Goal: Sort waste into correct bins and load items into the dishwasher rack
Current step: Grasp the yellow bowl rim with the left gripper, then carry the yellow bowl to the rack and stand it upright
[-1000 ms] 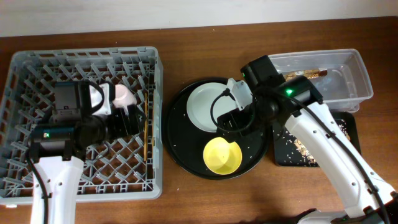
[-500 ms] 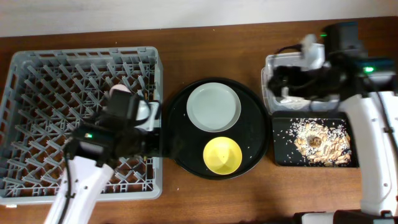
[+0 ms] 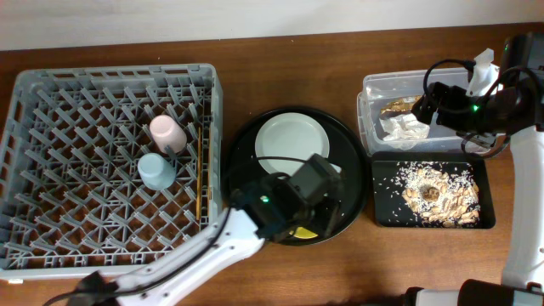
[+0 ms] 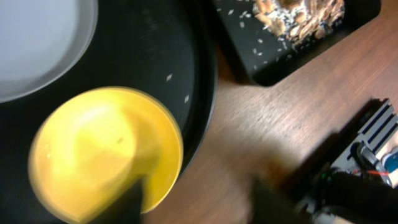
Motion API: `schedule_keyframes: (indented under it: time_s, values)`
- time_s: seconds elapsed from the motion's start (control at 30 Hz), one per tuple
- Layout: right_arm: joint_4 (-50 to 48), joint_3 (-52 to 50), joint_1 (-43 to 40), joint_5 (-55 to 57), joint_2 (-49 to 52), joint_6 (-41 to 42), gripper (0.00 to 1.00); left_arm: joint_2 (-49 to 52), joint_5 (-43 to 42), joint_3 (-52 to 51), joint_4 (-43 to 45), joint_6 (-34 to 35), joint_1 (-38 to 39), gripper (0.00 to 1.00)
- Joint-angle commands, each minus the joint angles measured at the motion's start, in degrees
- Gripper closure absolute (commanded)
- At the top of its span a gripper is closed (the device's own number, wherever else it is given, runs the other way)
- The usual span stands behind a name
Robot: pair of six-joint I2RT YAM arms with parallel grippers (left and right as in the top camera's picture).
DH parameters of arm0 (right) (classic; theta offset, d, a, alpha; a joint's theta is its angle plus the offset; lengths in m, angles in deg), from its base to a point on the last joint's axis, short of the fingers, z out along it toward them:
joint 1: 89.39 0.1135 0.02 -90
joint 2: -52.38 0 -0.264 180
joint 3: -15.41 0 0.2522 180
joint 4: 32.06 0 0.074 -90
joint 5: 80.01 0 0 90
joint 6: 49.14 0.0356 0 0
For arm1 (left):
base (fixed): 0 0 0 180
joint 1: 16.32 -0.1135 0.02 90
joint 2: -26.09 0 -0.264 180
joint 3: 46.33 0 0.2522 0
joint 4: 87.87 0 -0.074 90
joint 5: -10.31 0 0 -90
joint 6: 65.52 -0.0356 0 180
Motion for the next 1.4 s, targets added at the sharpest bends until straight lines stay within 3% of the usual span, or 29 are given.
schedule_keyframes:
  time_s: [0.0, 0.1, 0.27, 0.37, 0.5, 1.1, 1.2, 1.37]
  values:
    - [-0.07, 0.76, -0.22, 0.26, -0.04, 0.28, 0.01, 5.90, 1.60, -0.02, 2.89, 0.31, 3.26, 0.66]
    - [-0.07, 0.76, -0.22, 0.26, 0.00, 0.28, 0.01, 10.86, 7.61, -0.02, 3.06, 0.33, 4.98, 0.66]
    - [-0.04, 0.76, -0.22, 0.26, 0.00, 0.28, 0.01, 15.50, 8.92, -0.02, 3.69, 0.33, 5.25, 0.68]
    - [-0.04, 0.76, -0.22, 0.24, 0.00, 0.28, 0.01, 17.03, 11.28, -0.02, 3.65, 0.33, 5.22, 0.77]
    - [-0.07, 0.76, -0.22, 0.24, 0.00, 0.28, 0.01, 17.11, 11.21, -0.02, 3.28, 0.35, 5.25, 0.82]
    - [-0.04, 0.76, -0.22, 0.26, 0.00, 0.28, 0.01, 18.21, 12.74, 0.04, -3.93, 0.28, 5.22, 0.83]
    - [-0.04, 0.76, -0.22, 0.26, 0.00, 0.28, 0.01, 18.21, 14.69, 0.17, -3.93, 0.28, 5.18, 0.99]
    - [-0.07, 0.76, -0.22, 0.26, 0.00, 0.28, 0.01, 16.90, 14.67, 3.85, -8.48, -4.52, 5.16, 0.99]
